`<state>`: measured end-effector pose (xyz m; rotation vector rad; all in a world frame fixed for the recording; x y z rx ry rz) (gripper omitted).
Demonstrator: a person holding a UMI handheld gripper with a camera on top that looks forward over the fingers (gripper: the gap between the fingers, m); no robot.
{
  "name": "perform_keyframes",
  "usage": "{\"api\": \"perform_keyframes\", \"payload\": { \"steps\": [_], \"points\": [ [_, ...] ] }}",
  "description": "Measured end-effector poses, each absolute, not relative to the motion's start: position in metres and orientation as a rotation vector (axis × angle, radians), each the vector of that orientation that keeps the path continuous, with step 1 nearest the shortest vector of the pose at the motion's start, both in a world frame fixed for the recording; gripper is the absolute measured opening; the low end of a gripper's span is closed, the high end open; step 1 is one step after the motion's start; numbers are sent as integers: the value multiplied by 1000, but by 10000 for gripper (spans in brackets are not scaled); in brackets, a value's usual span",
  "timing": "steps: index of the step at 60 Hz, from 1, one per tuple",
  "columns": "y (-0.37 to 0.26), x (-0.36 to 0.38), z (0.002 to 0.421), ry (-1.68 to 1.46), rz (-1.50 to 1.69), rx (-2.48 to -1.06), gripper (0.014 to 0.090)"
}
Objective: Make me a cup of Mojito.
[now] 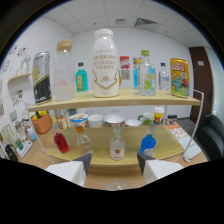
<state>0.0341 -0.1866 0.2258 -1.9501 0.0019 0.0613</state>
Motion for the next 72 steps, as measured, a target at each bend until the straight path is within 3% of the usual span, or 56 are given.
{"api": "perform_keyframes", "payload": {
  "steps": [5,13,20,28,42,58,72],
  "points": [
    [-160,35,225,1,51,-1956,834],
    [-128,37,211,-6,32,-1980,725],
    [-113,42,190,20,19,-2033,585],
    [-108,42,177,34,43,-2064,363],
    [-113,42,182,5,60,-2057,348],
    [-156,70,243,-7,37,-1953,345],
    [-207,126,188,47,-31,-2043,346]
  ]
}}
